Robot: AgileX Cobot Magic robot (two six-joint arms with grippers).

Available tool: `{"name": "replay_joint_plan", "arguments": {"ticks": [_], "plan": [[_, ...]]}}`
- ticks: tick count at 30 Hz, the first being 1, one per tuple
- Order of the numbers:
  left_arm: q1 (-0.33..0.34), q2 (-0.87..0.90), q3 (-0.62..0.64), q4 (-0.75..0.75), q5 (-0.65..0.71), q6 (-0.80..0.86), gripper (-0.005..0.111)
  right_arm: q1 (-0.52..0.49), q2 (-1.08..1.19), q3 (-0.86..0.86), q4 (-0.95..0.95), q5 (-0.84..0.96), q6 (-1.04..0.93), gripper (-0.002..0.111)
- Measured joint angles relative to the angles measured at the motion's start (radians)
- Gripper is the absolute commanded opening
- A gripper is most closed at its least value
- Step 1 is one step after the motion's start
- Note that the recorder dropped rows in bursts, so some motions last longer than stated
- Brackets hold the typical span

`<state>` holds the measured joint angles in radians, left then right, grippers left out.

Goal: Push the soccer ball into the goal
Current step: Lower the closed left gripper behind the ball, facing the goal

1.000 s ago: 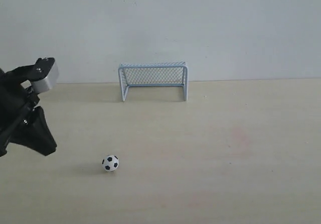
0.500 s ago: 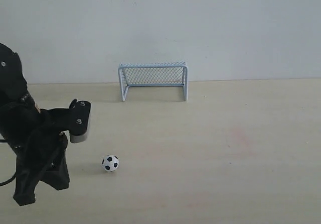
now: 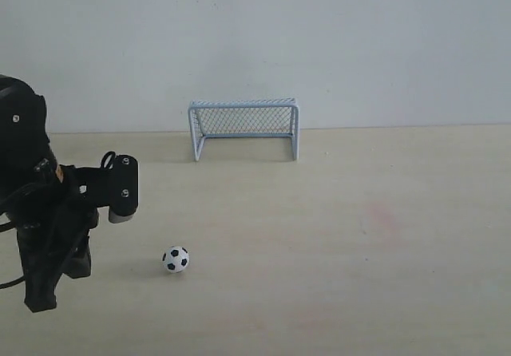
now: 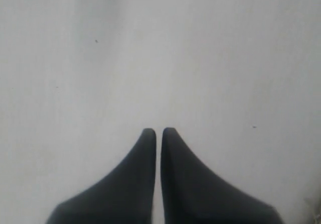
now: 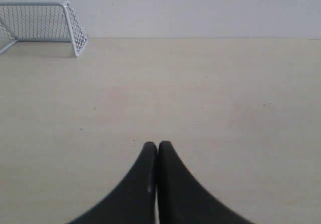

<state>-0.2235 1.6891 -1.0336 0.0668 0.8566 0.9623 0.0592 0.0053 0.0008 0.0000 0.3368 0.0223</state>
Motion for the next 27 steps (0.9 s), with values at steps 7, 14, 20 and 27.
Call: {"name": "replay_joint_plan", "arguments": {"ticks": [7, 14, 20, 27], "plan": [[0.000, 0.000, 0.000, 0.002, -0.084, 0.000, 0.004, 0.000, 0.000, 0.000, 0.000, 0.000, 0.000, 0.000], [0.000, 0.000, 0.000, 0.002, -0.181, 0.000, 0.004, 0.000, 0.000, 0.000, 0.000, 0.000, 0.002, 0.000], [0.000, 0.000, 0.000, 0.002, -0.256, 0.000, 0.004, 0.000, 0.000, 0.000, 0.000, 0.000, 0.002, 0.000], [0.000, 0.000, 0.000, 0.002, -0.269, -0.016, 0.004, 0.000, 0.000, 0.000, 0.000, 0.000, 0.004, 0.000]]}}
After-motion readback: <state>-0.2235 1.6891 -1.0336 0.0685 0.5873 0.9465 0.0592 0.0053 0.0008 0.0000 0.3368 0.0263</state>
